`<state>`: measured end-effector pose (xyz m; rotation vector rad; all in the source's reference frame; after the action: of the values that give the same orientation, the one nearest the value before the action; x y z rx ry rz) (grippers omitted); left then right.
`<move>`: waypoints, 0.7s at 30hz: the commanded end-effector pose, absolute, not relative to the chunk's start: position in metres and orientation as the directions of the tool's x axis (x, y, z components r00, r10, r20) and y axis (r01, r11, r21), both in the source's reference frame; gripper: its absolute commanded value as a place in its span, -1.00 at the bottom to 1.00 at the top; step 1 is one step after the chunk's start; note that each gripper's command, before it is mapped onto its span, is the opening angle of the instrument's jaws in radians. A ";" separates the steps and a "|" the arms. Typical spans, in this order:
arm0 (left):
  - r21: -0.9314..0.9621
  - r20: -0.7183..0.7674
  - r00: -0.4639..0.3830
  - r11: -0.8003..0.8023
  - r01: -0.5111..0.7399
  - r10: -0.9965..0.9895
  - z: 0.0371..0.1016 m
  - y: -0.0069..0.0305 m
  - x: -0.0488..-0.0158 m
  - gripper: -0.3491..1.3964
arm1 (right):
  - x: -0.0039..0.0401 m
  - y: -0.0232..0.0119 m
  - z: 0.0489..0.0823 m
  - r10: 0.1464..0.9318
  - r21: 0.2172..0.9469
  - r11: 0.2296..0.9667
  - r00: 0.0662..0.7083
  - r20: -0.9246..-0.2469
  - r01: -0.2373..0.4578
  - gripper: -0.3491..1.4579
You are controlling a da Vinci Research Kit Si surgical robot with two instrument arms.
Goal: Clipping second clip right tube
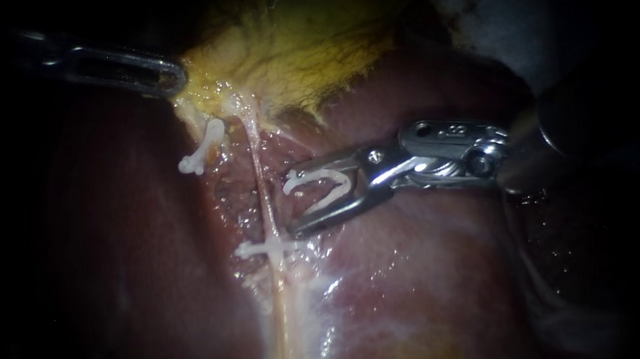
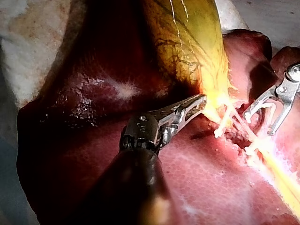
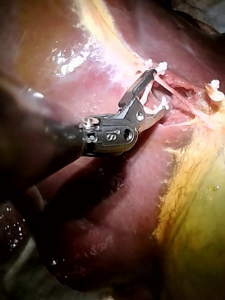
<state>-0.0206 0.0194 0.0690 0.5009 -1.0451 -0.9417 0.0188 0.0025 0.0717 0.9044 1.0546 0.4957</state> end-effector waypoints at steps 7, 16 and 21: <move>0.742 0.503 0.181 0.529 0.412 -0.845 0.0690 0.0194 -0.0206 -1.00 | 0.0198 0.0008 0.0734 0.756 0.854 0.519 0.446 -0.480 0.041 -0.01; 0.742 0.503 0.181 0.529 0.412 -0.845 0.0690 0.0194 -0.0206 -1.00 | 0.0215 -0.0010 0.0752 0.849 0.915 0.397 0.349 -0.397 0.075 -0.01; 0.742 0.503 0.181 0.529 0.412 -0.845 0.0690 0.0194 -0.0206 -1.00 | 0.0221 -0.0014 0.0754 0.903 0.944 0.293 0.280 -0.326 0.153 -0.02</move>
<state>-0.0206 0.0194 0.0690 0.5010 -1.0454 -0.9412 0.0222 -0.0015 0.0754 1.2032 1.2053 0.7092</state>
